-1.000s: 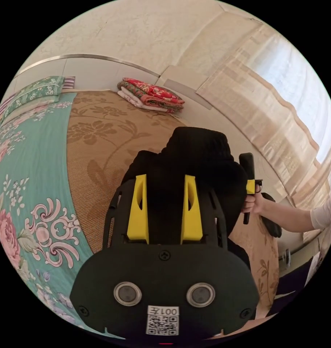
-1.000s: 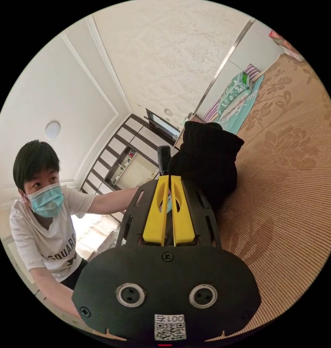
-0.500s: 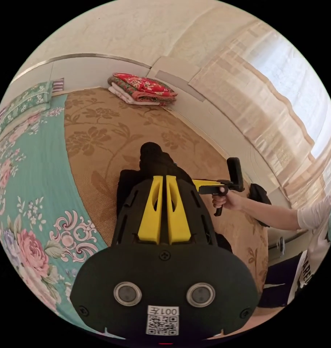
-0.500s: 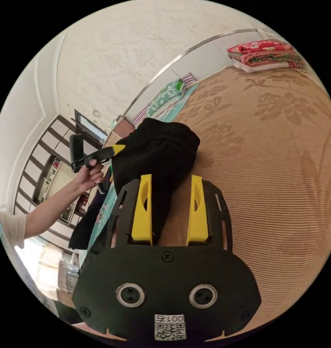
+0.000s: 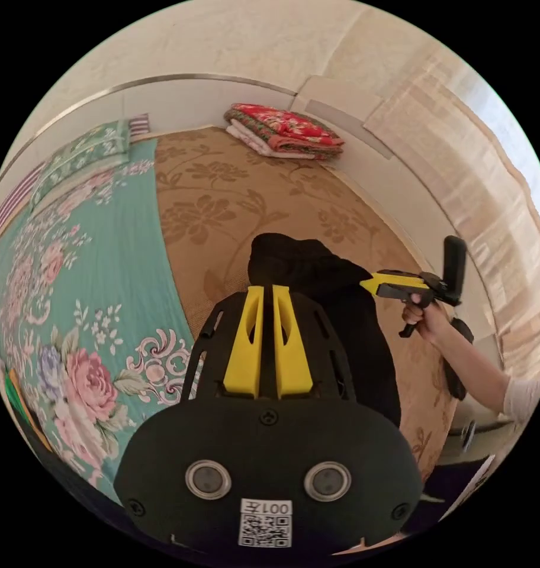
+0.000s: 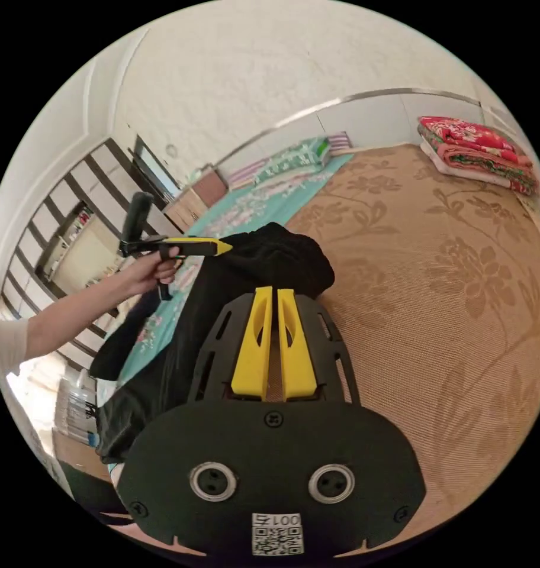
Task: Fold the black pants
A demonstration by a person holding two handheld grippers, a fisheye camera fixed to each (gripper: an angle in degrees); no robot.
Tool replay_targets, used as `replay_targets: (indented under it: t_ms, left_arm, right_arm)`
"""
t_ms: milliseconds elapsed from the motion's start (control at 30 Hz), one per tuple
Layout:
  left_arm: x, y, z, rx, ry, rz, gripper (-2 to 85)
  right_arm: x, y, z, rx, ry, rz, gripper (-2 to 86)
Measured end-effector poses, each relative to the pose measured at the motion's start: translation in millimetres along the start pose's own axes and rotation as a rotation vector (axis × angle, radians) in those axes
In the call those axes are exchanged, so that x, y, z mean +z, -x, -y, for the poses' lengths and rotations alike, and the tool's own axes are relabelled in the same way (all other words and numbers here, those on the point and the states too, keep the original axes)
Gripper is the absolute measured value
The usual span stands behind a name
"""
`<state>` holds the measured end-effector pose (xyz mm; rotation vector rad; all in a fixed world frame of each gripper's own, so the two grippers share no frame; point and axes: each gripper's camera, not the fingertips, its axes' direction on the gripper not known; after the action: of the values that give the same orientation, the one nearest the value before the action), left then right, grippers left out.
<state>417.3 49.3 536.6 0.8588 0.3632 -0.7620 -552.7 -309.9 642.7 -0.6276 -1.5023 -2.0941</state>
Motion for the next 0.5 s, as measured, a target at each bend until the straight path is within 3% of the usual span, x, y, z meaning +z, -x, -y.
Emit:
replay_targets:
  t_ms: [100, 233, 367, 500]
  left_arm:
    - [15.8, 1.6, -34.4, -0.163, 0.015, 0.074, 2.6]
    - [-7.3, 11.4, -98.8, -0.320, -0.100, -0.037, 6.6]
    - [-63.6, -4.1, -174.1, -0.154, -0.026, -0.002, 8.1]
    - [-105.4, -38.0, -272.1, -0.047, 0.119, 0.043, 8.7]
  right_arm:
    - [64.5, 1.2, -10.8, 0.006, 0.216, -0.199, 1.3]
    - [72.4, -5.4, -43.8, 0.082, 0.129, -0.126, 2.1]
    - [54.9, 17.5, -116.5, -0.079, 0.124, -0.121, 4.7]
    - [68.2, 61.7, -224.5, -0.116, 0.184, 0.064, 11.1]
